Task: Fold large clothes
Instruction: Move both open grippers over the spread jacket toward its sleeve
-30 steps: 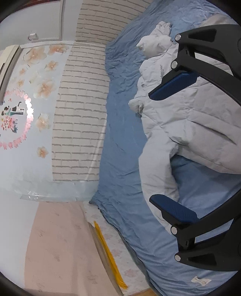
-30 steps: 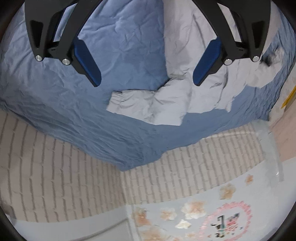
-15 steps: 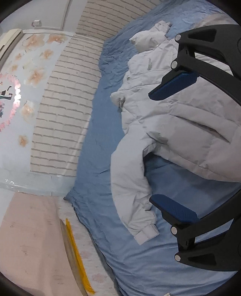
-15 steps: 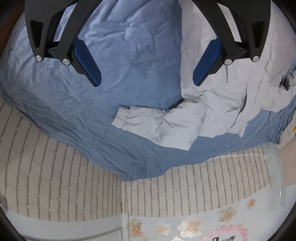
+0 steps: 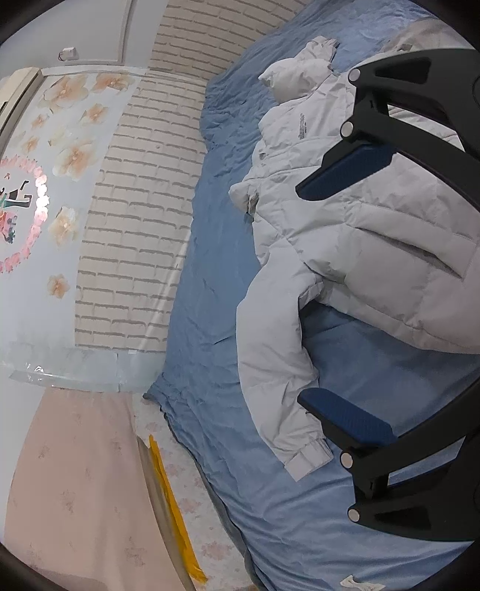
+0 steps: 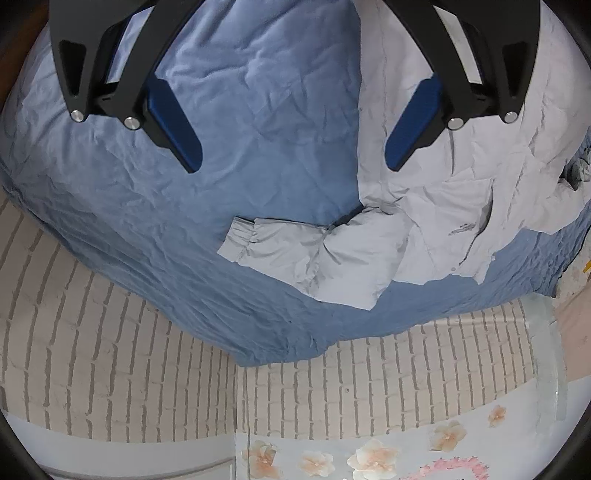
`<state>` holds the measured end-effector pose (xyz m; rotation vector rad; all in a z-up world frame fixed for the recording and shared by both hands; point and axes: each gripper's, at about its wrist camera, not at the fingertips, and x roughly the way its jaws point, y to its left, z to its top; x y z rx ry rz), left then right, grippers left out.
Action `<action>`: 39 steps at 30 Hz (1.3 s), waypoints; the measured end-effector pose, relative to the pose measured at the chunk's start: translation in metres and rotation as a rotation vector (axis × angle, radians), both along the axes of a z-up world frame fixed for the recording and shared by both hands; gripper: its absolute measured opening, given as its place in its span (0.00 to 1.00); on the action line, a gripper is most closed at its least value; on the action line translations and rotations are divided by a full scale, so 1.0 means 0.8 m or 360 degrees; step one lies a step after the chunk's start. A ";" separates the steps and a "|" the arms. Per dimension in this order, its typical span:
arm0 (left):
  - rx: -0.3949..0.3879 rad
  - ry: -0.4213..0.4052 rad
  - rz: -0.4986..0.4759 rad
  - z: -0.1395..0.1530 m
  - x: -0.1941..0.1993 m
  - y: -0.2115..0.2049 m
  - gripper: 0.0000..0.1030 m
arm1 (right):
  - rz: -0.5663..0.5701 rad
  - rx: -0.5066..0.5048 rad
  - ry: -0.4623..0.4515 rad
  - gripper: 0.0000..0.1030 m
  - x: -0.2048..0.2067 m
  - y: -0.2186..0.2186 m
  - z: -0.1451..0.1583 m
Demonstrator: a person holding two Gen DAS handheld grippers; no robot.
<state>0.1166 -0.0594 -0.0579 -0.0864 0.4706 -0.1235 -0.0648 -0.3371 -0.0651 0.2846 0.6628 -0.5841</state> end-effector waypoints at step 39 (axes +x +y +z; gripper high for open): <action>0.0150 -0.0082 0.0041 -0.010 0.006 -0.012 0.97 | -0.0102 0.0081 -0.0003 0.96 0.003 -0.048 -0.022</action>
